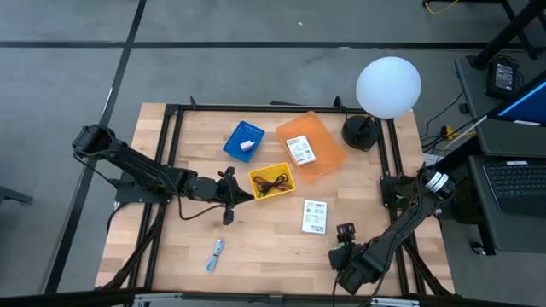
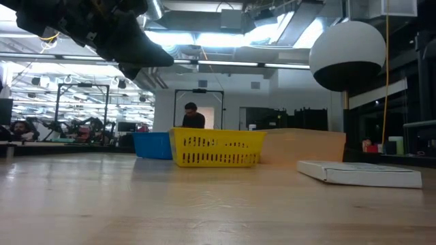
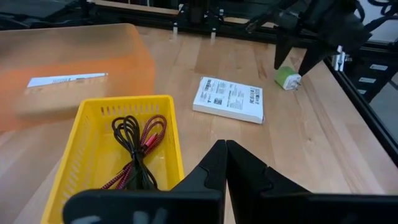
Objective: Pick and place items into bin
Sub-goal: Put the green charger adapter into the blue bin
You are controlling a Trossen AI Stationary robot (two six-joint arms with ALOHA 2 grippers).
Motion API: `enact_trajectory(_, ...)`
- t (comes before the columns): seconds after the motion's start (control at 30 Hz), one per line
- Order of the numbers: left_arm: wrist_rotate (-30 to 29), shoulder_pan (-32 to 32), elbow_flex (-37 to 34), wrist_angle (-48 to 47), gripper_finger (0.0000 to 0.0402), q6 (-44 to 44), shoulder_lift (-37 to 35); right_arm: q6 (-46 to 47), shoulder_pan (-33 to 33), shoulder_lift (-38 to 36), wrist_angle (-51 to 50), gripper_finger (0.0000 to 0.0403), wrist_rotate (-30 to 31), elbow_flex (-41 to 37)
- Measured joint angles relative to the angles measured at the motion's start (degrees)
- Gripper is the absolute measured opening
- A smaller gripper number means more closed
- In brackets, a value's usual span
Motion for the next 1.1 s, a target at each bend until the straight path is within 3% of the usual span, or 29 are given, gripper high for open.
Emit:
enact_trajectory(0.43,0.05,0.00,0.02,0.00,0.0005,-1.09,-0.02,0.06,0.00,0.19,2.90,0.0274,-1.16,-1.14)
enact_trajectory(0.63,0.44,-0.53,0.02,0.00,0.0002,-1.21,-0.02,2.40,-0.01,-0.03,6.98,0.0255,-2.70,-5.78)
enact_trajectory(1.1,0.07,-2.27,0.02,0.19,0.0001,-1.67,-0.02,0.58,-0.11,0.00,9.22,0.0209,-2.90,-6.16)
